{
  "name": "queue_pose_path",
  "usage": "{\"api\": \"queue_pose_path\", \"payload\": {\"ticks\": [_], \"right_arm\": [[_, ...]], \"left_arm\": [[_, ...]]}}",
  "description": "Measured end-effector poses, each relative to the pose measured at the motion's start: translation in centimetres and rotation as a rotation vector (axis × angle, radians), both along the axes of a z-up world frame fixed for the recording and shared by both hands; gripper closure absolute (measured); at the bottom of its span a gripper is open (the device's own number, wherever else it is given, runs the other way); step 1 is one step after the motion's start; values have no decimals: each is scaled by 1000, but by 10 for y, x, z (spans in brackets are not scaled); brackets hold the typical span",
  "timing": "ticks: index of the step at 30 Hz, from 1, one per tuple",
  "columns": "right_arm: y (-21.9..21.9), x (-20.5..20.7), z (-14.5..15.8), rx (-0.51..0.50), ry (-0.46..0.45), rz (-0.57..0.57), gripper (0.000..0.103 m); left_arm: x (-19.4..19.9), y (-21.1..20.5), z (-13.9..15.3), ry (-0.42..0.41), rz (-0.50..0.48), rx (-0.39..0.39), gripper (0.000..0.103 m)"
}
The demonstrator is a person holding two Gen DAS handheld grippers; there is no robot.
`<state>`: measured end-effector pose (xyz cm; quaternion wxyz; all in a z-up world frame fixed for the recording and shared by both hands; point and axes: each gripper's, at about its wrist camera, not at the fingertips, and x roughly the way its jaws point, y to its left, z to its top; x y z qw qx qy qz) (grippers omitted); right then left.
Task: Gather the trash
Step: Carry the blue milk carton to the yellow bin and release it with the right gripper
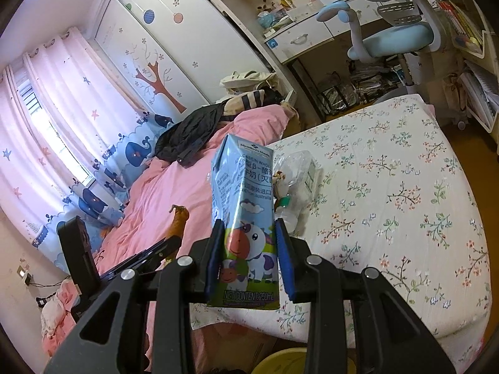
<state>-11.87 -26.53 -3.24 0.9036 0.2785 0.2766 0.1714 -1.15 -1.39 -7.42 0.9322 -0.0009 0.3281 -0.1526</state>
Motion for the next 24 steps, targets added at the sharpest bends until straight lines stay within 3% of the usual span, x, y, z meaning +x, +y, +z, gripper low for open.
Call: {"api": "queue_pose_path", "payload": {"ticks": [10, 24], "right_arm": [[3, -18, -3, 1, 0, 10, 70], [8, -39, -13, -5, 21, 29, 70]], "left_arm": [[2, 0, 0, 1, 1, -1, 83], [-32, -4, -4, 0, -7, 0, 83]]}}
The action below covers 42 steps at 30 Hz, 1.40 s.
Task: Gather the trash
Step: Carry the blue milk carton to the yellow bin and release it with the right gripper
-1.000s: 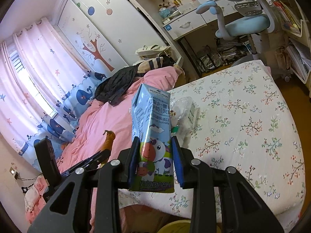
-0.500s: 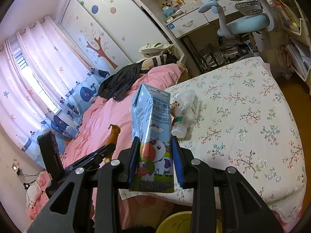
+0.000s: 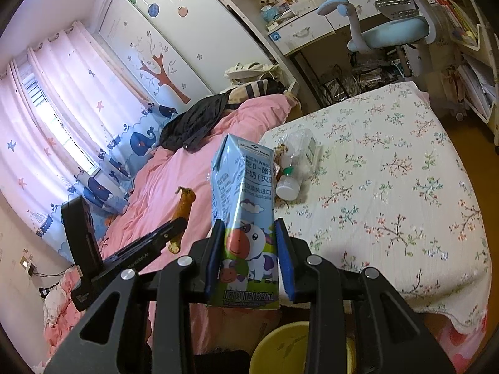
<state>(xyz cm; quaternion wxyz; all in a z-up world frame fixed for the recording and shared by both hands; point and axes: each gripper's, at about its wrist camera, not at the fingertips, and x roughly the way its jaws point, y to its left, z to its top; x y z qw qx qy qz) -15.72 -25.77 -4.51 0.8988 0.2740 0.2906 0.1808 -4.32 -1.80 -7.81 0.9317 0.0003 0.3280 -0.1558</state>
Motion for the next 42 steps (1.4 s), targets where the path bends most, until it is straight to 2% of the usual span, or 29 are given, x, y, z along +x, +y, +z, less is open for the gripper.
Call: {"api": "queue_pose_path", "payload": {"ticks": [15, 33, 42], "right_arm": [[24, -21, -19, -33, 57, 73, 70], [105, -41, -72, -333, 266, 335, 70], [121, -43, -94, -426, 349, 388, 69]], "left_arm": [[-10, 6, 0, -1, 7, -14, 83], [-18, 16, 2, 0, 20, -29, 83], [-19, 18, 3, 1, 18, -28, 83]]}}
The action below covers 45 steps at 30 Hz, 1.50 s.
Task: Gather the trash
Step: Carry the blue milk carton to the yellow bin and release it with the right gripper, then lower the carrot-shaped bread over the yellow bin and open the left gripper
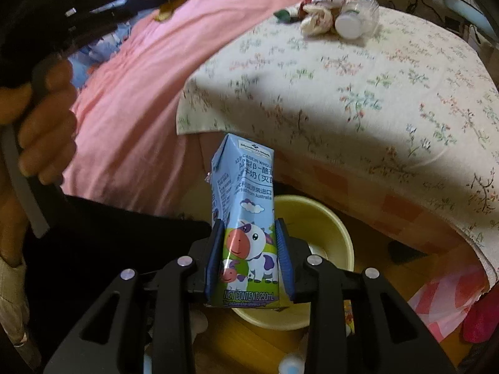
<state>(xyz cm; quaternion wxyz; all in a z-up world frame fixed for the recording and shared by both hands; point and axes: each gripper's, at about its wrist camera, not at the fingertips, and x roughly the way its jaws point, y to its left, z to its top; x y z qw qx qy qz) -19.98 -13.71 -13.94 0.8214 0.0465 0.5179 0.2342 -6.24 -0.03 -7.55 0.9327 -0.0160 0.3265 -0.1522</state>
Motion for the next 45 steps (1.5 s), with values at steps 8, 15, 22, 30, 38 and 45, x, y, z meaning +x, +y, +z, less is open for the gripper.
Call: {"api": "queue_pose_path", "payload": {"ticks": [8, 15, 22, 30, 38, 45], "right_arm": [[-6, 5, 3, 14, -3, -35, 59], [-26, 3, 25, 63, -108, -140, 47], [-58, 3, 47, 120, -223, -318, 37], [-88, 1, 55, 193, -264, -460, 33], [-100, -2, 59, 212, -291, -505, 32], [-104, -4, 60, 220, -300, -517, 30]], "left_arm": [[-7, 4, -2, 2, -7, 5, 83], [-15, -4, -6, 7, -30, 22, 83], [-31, -19, -18, 24, -91, 65, 83], [-57, -40, -36, 60, -172, 123, 83], [-79, -59, -60, 141, -263, 174, 83], [-92, -77, -80, 224, -343, 249, 51]]}}
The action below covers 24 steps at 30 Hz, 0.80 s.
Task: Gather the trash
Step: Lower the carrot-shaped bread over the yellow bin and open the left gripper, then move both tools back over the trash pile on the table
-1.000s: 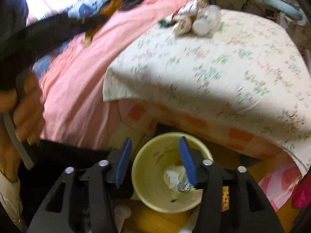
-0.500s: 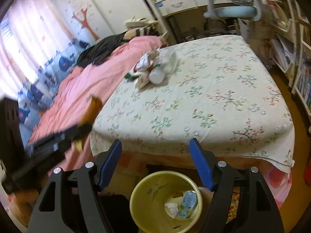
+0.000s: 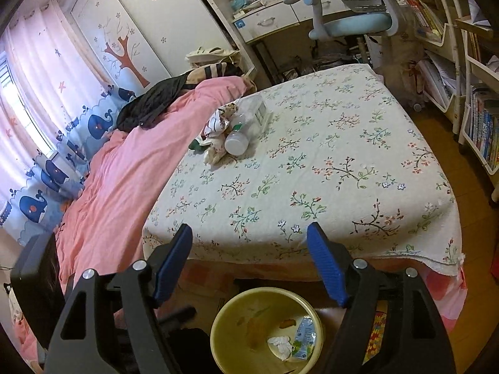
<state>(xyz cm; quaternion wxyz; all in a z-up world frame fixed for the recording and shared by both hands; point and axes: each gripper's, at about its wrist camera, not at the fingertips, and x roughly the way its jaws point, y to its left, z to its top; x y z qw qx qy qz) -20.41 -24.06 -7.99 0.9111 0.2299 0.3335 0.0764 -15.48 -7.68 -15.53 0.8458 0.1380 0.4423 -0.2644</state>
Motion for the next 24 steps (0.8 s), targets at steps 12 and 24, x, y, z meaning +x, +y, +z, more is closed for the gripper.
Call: {"api": "queue_pose_path", "payload": {"ticks": [12, 24], "right_arm": [[0, -1, 0, -5, -8, -4, 29], [11, 1, 4, -42, -28, 5, 28]], "left_arm": [[12, 19, 17, -102, 134, -23, 38], [47, 66, 56, -202, 376, -154, 34]]}}
